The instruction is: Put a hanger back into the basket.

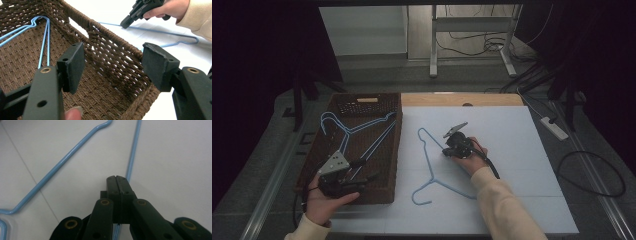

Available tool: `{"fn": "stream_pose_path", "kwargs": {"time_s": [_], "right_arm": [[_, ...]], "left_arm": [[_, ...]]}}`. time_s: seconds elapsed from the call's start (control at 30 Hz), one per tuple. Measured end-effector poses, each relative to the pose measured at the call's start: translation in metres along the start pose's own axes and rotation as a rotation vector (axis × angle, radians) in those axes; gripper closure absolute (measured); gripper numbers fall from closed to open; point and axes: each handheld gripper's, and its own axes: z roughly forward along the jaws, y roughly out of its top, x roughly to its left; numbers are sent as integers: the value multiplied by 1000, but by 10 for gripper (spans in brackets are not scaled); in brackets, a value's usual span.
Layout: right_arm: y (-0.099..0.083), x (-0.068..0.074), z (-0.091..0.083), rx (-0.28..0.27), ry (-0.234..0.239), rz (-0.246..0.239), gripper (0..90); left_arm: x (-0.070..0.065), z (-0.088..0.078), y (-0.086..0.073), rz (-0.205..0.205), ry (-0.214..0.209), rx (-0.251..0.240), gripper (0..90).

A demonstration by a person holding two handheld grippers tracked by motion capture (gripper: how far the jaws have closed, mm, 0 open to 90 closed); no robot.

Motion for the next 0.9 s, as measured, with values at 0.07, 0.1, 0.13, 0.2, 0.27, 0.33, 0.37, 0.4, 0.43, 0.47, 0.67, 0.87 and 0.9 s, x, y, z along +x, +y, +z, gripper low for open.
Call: {"fn": "stream_pose_path", "kwargs": {"time_s": [0.07,0.1,0.13,0.2,0.27,0.33,0.37,0.4,0.43,0.47,0.67,0.87,0.9], "right_arm": [[-1,-2,-1,1,-23,7,900],[-2,-4,-2,3,-30,14,900],[-2,-6,-2,5,-38,20,900],[-4,-9,-4,11,-65,31,900],[-8,-17,-8,16,-91,59,900],[-9,-20,-10,24,-103,71,900],[-11,-23,-11,25,-115,75,900],[-13,-26,-13,31,-127,90,900],[-15,-29,-15,32,-132,103,900],[-18,-33,-17,39,-148,111,900],[-32,-51,-29,54,-189,175,900],[-50,-68,-43,61,-223,238,900],[-53,-70,-45,63,-230,248,900]], "left_arm": [[0,1,0,1,0,2,351],[-1,1,0,1,1,2,351],[-1,1,0,0,1,2,351],[-1,1,0,0,1,2,351],[0,1,0,2,1,3,351],[0,2,-1,3,1,4,351],[0,2,-1,3,1,5,351],[0,2,-1,3,0,7,351],[0,2,-1,3,1,6,351],[0,2,-1,3,1,7,351],[0,3,-1,3,0,11,351],[0,3,-1,3,1,12,351],[0,3,-1,2,2,12,351]]}}
